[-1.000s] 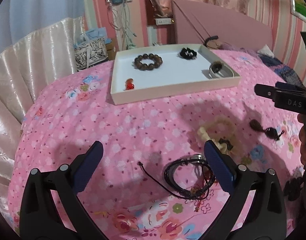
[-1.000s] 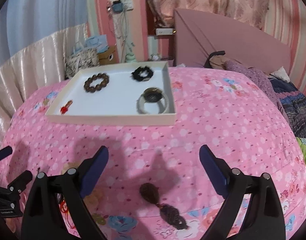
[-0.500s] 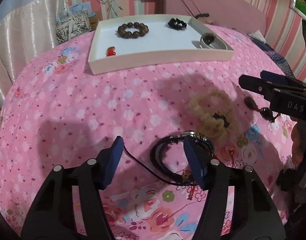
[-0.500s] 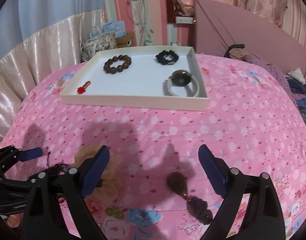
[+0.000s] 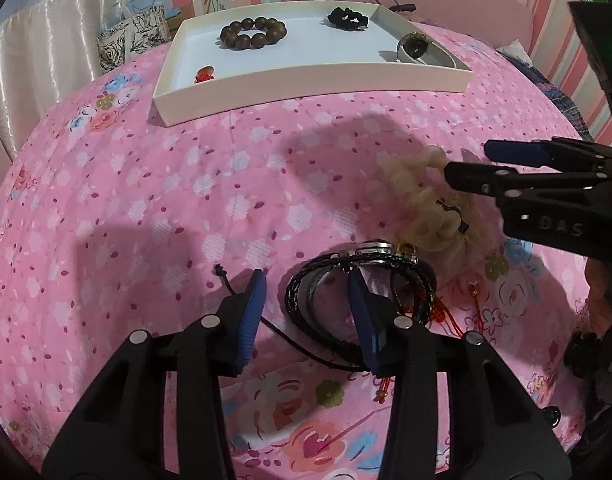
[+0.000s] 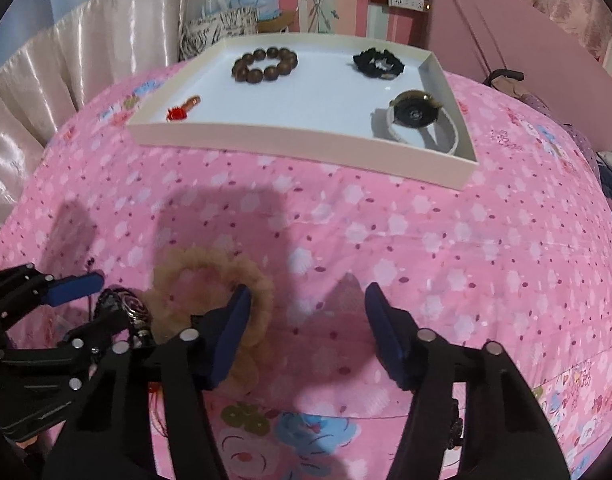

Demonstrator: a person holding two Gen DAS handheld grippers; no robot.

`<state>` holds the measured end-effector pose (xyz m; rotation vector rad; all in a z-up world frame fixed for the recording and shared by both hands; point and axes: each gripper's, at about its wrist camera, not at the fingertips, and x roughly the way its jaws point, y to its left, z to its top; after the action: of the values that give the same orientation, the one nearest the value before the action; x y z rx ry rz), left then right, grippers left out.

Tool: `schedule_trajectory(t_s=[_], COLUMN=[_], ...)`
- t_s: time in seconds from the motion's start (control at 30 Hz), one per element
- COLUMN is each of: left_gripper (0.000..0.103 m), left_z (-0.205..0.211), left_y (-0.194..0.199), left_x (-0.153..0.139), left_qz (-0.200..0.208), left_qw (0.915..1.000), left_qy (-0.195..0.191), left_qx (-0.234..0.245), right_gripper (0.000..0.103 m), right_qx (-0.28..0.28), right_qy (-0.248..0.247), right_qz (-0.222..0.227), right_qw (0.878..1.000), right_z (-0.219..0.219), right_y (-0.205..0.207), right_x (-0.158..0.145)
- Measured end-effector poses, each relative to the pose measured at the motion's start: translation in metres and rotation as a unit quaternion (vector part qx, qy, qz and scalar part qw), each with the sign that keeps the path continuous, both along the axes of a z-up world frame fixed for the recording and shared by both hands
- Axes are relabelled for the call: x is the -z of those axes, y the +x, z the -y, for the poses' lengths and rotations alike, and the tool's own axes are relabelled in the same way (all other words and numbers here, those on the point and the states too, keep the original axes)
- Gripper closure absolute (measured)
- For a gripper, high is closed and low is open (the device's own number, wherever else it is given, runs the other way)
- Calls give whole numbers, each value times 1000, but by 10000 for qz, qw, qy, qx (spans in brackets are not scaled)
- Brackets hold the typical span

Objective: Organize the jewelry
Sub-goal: 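Grasp the black cord bracelets with left tool while right tool grasps cream scrunchie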

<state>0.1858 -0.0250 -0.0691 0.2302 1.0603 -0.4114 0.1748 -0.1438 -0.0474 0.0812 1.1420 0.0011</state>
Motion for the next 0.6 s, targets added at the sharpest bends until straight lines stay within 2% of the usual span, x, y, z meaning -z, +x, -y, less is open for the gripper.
schedule_trajectory(t_s=[0.13, 0.33, 0.53, 0.6], left_gripper=[73, 75, 78, 79], left_z=[0, -1, -4, -5], left_y=[1, 0, 0, 0], left_x=[0, 0, -1, -1], left_qz=[35, 61, 71, 69], left_qw=[10000, 10000, 9999, 9999], left_qy=[13, 22, -6, -16], left_qx=[-37, -51, -76, -84], right_gripper=[59, 73, 92, 93], right_qx=[-50, -129, -160, -162], right_qy=[52, 117, 191, 199], right_qz=[-124, -231, -207, -186], right_qw=[9999, 9996, 9995, 9995], right_z=[-2, -4, -4, -4], right_y=[2, 2, 1, 1], right_x=[4, 7, 6, 5])
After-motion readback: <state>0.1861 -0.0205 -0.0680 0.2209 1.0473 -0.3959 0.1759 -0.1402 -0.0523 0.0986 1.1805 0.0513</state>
